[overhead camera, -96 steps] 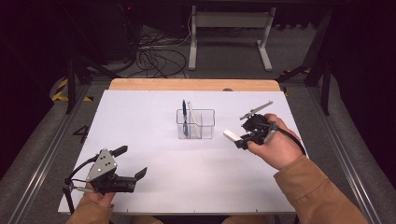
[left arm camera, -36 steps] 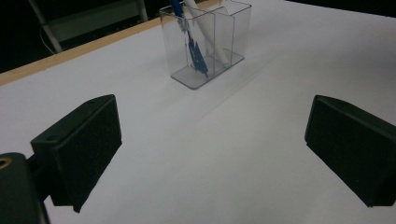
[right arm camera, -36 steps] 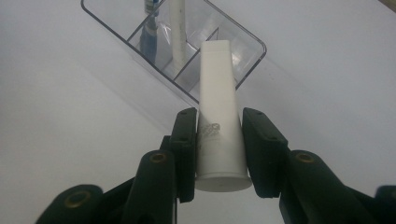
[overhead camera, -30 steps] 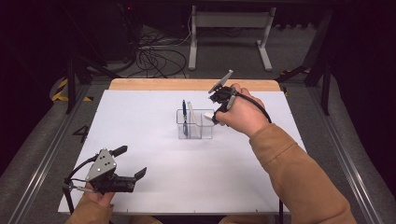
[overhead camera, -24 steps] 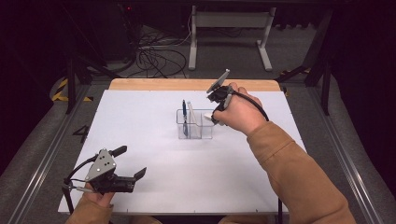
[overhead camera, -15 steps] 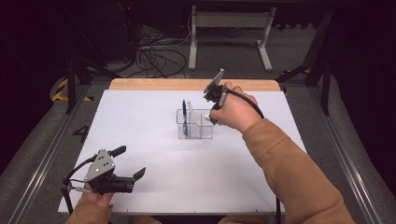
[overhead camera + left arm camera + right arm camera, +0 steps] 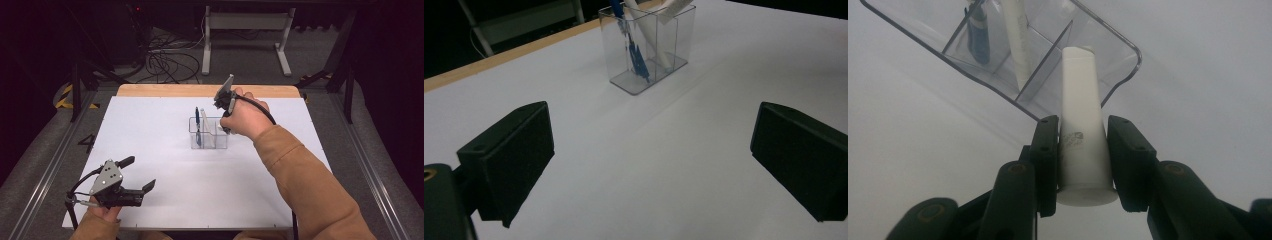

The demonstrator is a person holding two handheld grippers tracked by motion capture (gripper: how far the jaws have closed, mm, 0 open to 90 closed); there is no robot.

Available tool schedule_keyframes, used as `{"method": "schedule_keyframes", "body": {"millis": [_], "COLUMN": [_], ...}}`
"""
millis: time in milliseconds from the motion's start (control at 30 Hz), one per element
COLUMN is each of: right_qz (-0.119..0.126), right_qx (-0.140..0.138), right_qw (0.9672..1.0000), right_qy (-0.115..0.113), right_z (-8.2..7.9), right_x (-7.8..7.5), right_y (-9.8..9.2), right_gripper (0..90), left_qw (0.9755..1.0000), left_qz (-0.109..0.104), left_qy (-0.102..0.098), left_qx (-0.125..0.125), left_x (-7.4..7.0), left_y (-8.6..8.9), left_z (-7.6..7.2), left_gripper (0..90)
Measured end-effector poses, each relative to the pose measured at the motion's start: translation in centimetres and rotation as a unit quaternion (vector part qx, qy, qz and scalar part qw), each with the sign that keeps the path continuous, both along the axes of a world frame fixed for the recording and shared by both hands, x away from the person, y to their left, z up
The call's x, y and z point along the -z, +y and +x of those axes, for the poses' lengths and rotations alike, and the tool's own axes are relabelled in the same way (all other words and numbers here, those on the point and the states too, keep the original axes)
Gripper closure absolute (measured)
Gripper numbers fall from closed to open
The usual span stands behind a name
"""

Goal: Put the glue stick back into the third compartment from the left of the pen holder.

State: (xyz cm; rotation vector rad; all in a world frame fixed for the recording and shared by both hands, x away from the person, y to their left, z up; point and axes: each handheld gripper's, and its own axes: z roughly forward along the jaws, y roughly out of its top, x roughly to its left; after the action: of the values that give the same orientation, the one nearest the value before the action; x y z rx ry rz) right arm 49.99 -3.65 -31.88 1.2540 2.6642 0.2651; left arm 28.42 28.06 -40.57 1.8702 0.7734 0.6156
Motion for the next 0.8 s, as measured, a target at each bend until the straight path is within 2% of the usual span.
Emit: {"method": "schedule_keyframes", "body": {"millis": [233,267,333,433,500,600,800], "right_qz": [-0.003,-0.002,0.017,0.028,0.038,0.049,0.090], "right_qx": [-0.002,-0.007,-0.022,-0.042,-0.048,-0.056,-0.069], "right_qw": [1.0000,1.0000,0.9994,0.9981,0.9968,0.9949,0.9886], "right_qy": [0.004,-0.001,-0.018,-0.036,-0.052,-0.067,-0.099], "right_z": [0.2,0.3,0.3,0.1,-0.2,-0.7,-2.1], "right_x": [0.2,0.3,0.3,-0.1,-0.3,-0.7,-1.6], "right_y": [0.6,0.6,0.5,0.3,0.2,-0.1,-0.9], "right_gripper": [67.2,64.8,44.8,39.4,32.6,27.3,21.1], "left_qw": [1.0000,1.0000,1.0000,1.0000,1.0000,1.0000,0.9999], "left_qz": [0.000,0.000,-0.002,-0.005,-0.002,-0.003,-0.001], "left_qy": [-0.001,0.000,0.001,0.003,0.000,0.000,-0.001], "left_qx": [0.000,0.000,0.000,-0.001,-0.002,-0.004,-0.010], "left_x": [0.0,0.0,0.0,0.0,0.0,0.0,0.0], "left_y": [0.1,0.1,0.1,0.1,0.2,0.2,0.4], "left_z": [0.0,0.0,-0.1,0.0,-0.1,-0.2,-0.5], "left_gripper": [4.6,4.6,4.6,4.6,4.6,4.6,4.6]}}
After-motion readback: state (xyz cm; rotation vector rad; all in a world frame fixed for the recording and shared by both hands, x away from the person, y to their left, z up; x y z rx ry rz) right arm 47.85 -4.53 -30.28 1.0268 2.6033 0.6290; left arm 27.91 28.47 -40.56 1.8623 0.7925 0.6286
